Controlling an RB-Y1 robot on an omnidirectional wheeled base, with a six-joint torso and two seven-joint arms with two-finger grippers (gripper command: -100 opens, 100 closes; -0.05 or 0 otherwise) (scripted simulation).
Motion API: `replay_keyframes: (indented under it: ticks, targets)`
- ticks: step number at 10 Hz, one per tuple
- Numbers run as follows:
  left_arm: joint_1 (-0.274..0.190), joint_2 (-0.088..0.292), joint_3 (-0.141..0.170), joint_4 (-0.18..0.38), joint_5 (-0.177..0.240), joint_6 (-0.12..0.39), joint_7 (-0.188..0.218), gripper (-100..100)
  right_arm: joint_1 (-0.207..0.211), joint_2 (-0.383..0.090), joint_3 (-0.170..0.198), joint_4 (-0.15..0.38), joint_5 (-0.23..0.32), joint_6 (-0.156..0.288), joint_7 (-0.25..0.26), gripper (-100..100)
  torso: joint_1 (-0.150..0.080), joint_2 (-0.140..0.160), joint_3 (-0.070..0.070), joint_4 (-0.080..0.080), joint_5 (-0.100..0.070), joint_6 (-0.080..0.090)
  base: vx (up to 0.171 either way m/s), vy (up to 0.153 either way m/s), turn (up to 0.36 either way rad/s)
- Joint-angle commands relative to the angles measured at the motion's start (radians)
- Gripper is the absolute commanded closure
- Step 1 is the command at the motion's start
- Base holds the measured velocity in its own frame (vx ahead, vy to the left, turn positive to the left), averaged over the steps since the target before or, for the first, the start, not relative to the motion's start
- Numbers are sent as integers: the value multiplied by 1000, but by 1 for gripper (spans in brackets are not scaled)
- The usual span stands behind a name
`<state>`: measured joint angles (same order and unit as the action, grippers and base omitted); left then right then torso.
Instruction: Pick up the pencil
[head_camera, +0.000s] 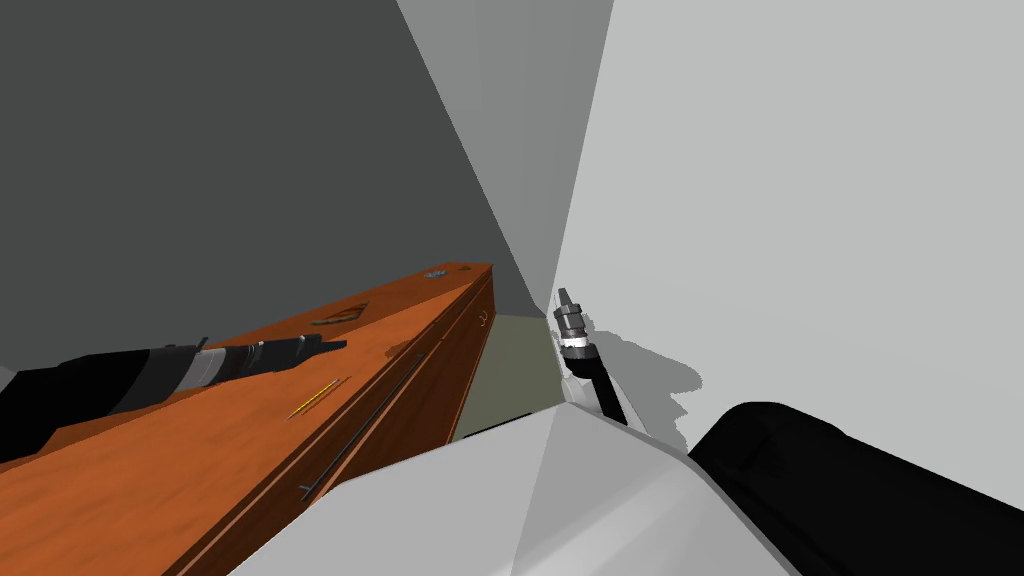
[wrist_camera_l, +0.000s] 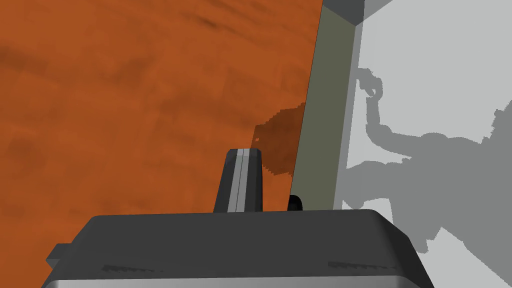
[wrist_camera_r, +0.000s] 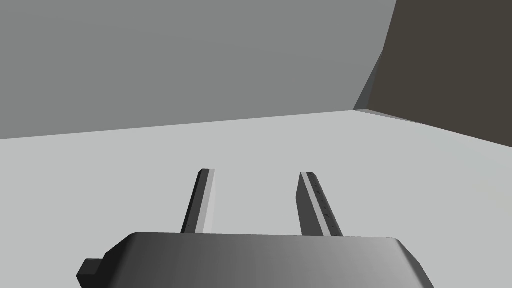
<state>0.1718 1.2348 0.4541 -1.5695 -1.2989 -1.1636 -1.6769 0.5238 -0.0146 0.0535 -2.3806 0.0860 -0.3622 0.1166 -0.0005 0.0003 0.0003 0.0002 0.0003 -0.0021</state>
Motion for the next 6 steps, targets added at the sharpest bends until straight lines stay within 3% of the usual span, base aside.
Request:
replay_keyframes:
  ticks: [1,2,6]
  targets:
    - [0,0,0,0,0,0,0,0,0,0,0,0,0,0,0,0,0,0,0,0,0,0,0,0,0]
    - [19,24,-5,-24,-28,-34,-29,-100,0,0,0,0,0,0,0,0,0,0,0,0,0,0,0,0,0]
    - [54,67,-14,-67,-78,-95,-81,-100,0,0,0,0,0,0,0,0,0,-1,0,0,0,0,7,4,5]
